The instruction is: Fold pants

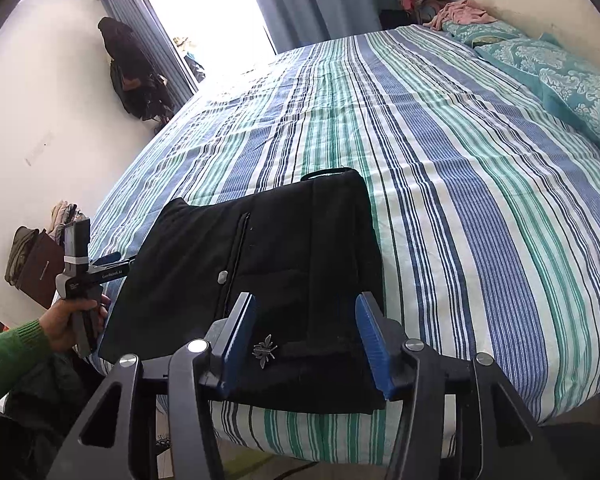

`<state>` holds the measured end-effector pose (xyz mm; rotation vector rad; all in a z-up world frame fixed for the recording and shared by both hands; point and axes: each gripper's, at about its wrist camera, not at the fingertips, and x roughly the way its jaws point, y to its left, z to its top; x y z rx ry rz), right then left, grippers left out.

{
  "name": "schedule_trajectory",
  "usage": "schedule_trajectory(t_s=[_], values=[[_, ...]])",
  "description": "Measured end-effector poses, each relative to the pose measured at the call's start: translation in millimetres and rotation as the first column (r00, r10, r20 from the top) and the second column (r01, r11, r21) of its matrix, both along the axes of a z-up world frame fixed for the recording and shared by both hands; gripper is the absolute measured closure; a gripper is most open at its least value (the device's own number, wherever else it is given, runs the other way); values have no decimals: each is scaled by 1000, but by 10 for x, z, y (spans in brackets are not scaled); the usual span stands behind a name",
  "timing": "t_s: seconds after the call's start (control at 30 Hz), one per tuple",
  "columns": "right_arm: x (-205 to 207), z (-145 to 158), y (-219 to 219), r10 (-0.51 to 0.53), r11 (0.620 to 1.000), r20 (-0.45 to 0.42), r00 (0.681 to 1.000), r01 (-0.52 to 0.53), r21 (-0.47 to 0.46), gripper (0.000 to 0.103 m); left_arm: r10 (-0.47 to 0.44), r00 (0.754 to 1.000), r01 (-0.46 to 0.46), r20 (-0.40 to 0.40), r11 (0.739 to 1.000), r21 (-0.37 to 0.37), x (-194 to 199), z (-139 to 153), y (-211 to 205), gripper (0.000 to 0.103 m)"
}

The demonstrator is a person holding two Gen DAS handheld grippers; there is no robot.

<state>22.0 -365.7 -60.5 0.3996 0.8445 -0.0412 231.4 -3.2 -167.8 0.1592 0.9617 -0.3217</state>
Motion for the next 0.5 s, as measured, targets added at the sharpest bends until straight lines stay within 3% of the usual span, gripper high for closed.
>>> schedule_trajectory(t_s=[0.5], values=[[87, -43, 8, 4, 999, 28, 1000, -5, 48, 48, 0, 1000, 0, 8, 1000, -8, 40, 6, -2, 0]])
